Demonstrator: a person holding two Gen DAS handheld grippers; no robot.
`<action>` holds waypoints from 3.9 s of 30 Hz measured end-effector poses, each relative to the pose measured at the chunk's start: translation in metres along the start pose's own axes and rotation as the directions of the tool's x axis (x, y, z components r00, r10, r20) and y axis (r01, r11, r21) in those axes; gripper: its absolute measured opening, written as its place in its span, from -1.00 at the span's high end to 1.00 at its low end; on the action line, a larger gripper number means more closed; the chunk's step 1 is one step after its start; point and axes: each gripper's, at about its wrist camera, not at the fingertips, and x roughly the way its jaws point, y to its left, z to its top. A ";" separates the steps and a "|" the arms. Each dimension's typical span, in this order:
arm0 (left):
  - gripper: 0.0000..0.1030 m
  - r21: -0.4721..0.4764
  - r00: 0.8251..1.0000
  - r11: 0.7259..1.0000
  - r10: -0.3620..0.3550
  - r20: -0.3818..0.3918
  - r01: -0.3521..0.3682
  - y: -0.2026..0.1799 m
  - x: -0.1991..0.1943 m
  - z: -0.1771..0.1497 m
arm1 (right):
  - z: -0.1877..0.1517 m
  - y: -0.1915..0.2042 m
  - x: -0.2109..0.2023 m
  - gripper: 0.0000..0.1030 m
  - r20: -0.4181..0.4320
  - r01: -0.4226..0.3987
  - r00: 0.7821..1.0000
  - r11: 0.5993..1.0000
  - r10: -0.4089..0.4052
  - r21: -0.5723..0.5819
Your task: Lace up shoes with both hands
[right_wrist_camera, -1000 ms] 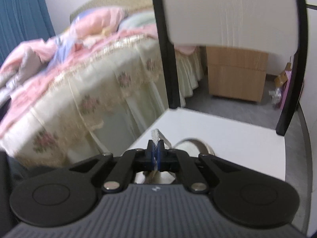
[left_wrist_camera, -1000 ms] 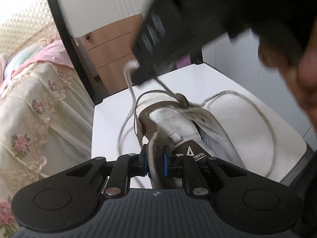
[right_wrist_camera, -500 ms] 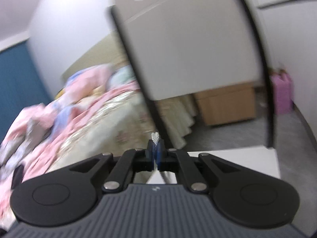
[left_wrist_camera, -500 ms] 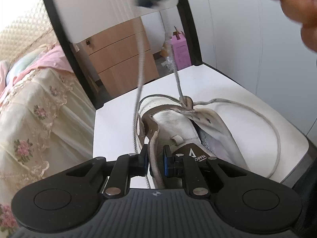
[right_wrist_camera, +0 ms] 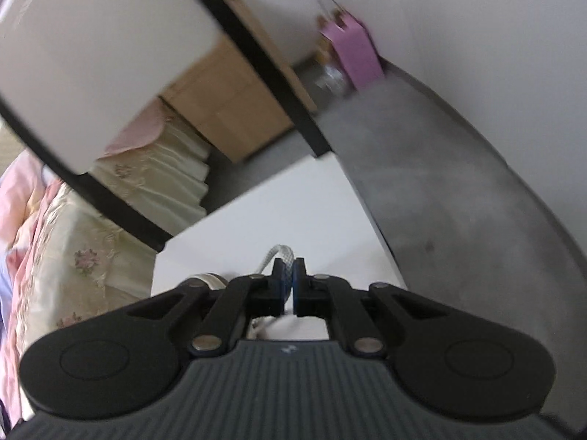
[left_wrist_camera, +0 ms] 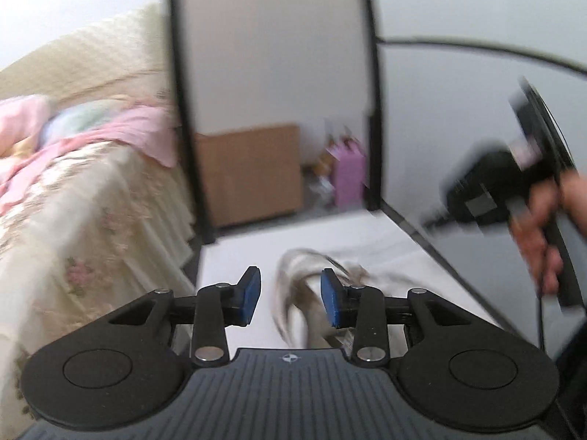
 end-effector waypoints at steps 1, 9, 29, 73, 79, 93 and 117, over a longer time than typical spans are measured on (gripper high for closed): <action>0.19 -0.031 1.000 0.999 0.026 0.007 -0.026 0.007 0.001 0.002 | -0.002 0.001 0.001 0.87 -0.007 0.018 1.000 1.000 -0.018 -0.012; 0.19 -0.375 0.978 0.918 0.061 -0.200 -0.133 0.081 0.062 -0.003 | -0.010 -0.009 0.007 0.47 -0.047 0.019 0.999 1.000 -0.018 0.014; 0.21 -0.659 0.919 0.703 -0.019 -0.394 -0.268 0.148 0.141 -0.045 | 0.019 -0.027 -0.009 0.05 -0.019 -0.114 0.993 0.991 0.115 0.073; 0.94 -0.856 0.928 0.444 -0.360 0.102 0.267 0.110 0.055 -0.032 | -0.109 0.121 -0.044 0.09 -0.177 -0.370 0.928 0.744 0.329 -0.556; 0.94 -0.865 0.897 0.388 -0.419 0.140 0.317 0.109 0.050 -0.034 | -0.119 0.134 -0.035 0.34 -0.171 -0.359 0.931 0.728 0.321 -0.584; 0.94 -0.883 0.857 0.296 -0.478 0.192 0.363 0.111 0.056 -0.040 | -0.104 0.122 -0.029 0.94 -0.047 -0.307 0.943 0.804 0.330 -0.510; 0.29 -0.882 0.851 0.260 -0.467 0.241 0.392 0.114 0.059 -0.041 | -0.104 0.120 -0.026 0.93 -0.075 -0.296 0.949 0.784 0.307 -0.546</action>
